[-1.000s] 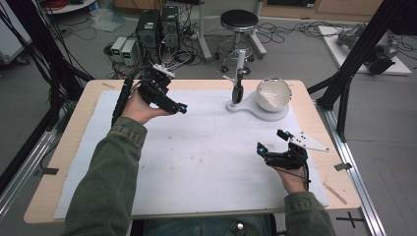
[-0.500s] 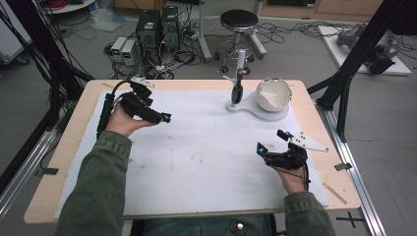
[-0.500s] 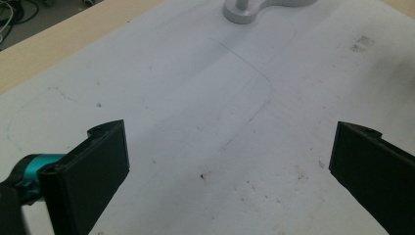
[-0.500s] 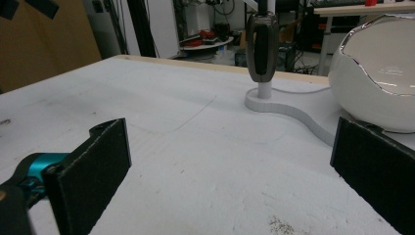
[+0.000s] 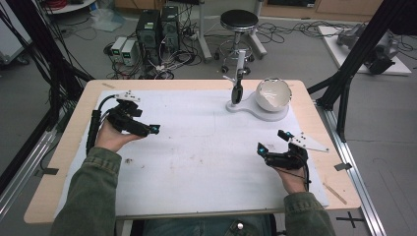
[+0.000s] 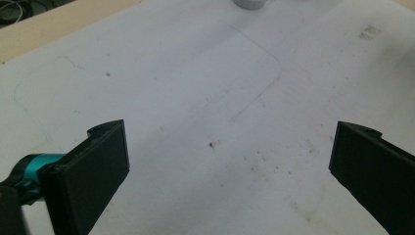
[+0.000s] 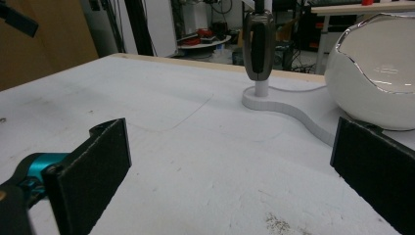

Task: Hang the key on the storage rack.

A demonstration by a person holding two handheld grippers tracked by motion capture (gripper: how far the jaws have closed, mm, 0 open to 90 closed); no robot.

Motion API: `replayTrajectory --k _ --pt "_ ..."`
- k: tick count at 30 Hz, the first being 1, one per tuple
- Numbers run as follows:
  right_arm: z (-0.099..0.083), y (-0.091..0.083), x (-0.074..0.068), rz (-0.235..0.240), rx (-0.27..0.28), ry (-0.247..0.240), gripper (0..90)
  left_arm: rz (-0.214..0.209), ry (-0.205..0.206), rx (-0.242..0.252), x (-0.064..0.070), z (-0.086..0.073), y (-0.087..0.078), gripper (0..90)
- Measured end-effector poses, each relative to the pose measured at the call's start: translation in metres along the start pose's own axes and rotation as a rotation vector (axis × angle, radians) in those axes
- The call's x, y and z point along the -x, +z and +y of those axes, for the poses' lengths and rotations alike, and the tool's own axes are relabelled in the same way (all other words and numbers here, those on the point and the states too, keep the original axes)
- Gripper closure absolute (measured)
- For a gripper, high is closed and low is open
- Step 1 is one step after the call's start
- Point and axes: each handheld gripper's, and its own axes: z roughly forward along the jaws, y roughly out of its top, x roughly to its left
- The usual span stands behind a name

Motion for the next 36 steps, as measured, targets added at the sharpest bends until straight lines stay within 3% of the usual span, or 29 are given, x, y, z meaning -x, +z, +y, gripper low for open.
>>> replayTrajectory --k 11,18,27,32,36 --pt "0.0 -0.001 0.0 -0.005 -0.003 0.008 0.4 0.033 0.014 0.08 0.002 -0.017 -0.02 1.8" --pt "0.0 -0.001 0.0 -0.006 -0.004 0.001 0.4 0.017 0.031 0.159 0.002 -0.025 -0.032 1.8" --pt "0.0 -0.002 0.0 -0.008 -0.005 0.005 0.4 0.01 0.051 0.186 0.004 -0.034 -0.037 1.7" --pt "-0.001 -0.001 0.0 -0.008 -0.006 0.005 0.4 0.03 0.034 0.213 0.002 -0.054 -0.042 1.8" --pt "-0.001 -0.001 0.0 -0.011 -0.006 0.001 0.4 0.071 0.006 0.278 -0.003 -0.078 -0.051 1.7"
